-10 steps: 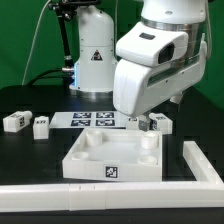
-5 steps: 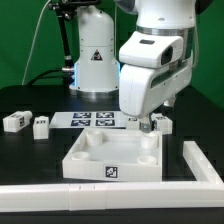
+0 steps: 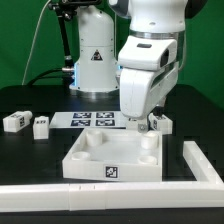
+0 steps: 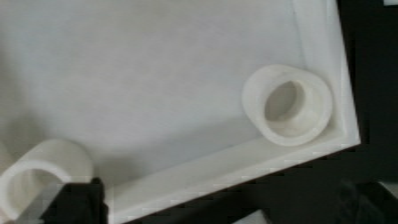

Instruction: Assemble one leg

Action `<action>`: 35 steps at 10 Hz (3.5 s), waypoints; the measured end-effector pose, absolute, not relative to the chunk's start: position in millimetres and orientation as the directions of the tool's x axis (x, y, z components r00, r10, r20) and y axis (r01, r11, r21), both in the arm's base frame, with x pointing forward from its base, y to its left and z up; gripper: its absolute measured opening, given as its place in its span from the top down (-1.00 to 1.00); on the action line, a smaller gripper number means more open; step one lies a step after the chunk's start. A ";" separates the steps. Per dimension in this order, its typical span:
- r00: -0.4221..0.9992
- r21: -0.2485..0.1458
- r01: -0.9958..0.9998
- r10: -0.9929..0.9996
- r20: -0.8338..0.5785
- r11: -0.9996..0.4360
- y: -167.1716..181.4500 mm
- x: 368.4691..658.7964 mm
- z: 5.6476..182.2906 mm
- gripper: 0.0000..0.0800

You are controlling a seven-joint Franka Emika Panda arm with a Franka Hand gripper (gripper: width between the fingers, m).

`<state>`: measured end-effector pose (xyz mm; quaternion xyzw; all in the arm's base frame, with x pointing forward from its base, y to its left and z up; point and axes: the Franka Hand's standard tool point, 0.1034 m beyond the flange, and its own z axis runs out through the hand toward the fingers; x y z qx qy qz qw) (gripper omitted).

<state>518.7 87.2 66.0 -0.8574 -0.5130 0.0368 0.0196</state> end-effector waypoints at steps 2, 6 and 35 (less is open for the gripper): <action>0.412 -0.063 0.909 0.911 -0.030 -0.413 82.5 519.6 63.2 -0.63; 0.261 -0.071 0.963 0.965 -0.006 -0.261 57.8 483.0 32.6 -0.63; 0.056 -0.029 0.998 0.998 -0.001 -0.056 66.3 488.5 7.1 0.84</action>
Offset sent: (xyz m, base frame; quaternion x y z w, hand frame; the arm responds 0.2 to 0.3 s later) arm -0.0403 -0.0171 -0.0287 -0.0030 0.0546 -0.2082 0.9766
